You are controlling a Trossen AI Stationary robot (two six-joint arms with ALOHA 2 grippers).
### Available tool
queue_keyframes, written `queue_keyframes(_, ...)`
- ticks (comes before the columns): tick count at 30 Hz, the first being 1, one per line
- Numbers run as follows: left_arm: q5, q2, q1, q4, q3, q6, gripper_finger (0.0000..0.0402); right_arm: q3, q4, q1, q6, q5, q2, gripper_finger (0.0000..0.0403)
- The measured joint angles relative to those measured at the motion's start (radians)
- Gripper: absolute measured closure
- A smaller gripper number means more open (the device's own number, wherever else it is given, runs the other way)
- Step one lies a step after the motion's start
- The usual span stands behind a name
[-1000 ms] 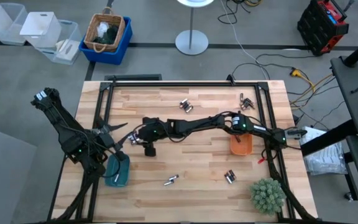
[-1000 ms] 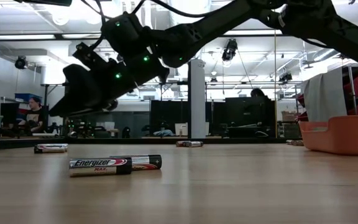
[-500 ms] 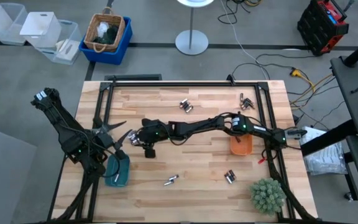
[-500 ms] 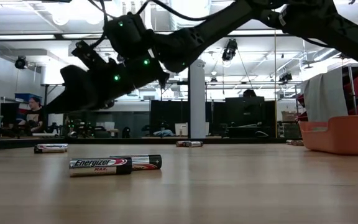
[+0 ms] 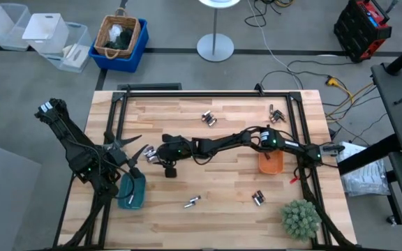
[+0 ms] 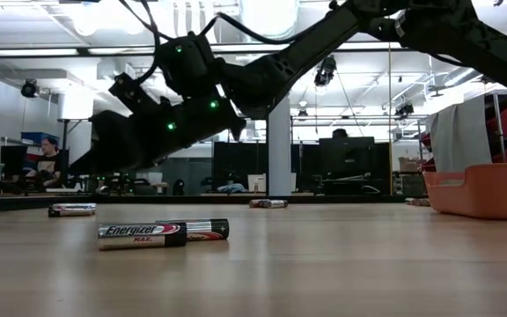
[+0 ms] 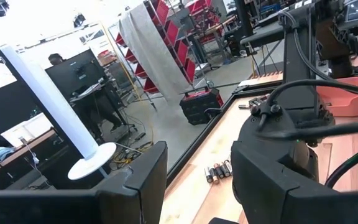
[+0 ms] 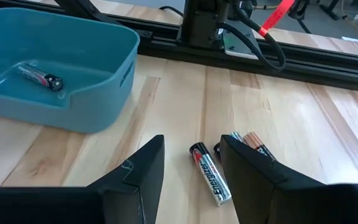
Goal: Sort batteries
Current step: Put the silver battery into the blue bin
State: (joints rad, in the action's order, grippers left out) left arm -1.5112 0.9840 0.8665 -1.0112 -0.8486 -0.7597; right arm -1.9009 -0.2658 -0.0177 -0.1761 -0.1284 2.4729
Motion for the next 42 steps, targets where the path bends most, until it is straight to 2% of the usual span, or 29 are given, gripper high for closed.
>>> queue_keyframes(6, 0.001, 0.003, 0.000, 0.000, 0.000, 0.000, 0.0245, -0.005, 0.023, 0.003, -0.029, 0.000, -0.018, 0.0246)
queue_keyframes(10, 0.005, 0.004, 0.000, 0.005, 0.000, -0.004, 0.0245, -0.005, 0.162, 0.005, -0.052, 0.000, -0.070, 0.0256)
queue_keyframes(20, 0.010, 0.007, 0.000, 0.010, 0.000, -0.008, 0.0245, -0.004, 0.636, 0.055, -0.007, 0.000, -0.249, 0.0289)
queue_keyframes(27, 0.010, 0.007, 0.000, 0.010, 0.000, -0.008, 0.0245, -0.004, 0.706, 0.108, -0.010, 0.006, -0.296, 0.0309)
queue_keyframes(32, 0.012, 0.007, 0.000, 0.035, 0.000, -0.008, 0.0245, -0.003, 0.701, 0.123, -0.031, 0.109, -0.288, 0.0316)
queue_keyframes(38, 0.086, 0.007, 0.000, 0.040, 0.000, -0.008, 0.0244, -0.003, 0.732, 0.120, -0.050, 0.212, -0.288, 0.0312)
queue_keyframes(42, 0.089, 0.007, 0.000, 0.044, 0.000, -0.008, 0.0244, -0.003, 0.819, 0.113, -0.071, 0.324, -0.290, 0.0306)
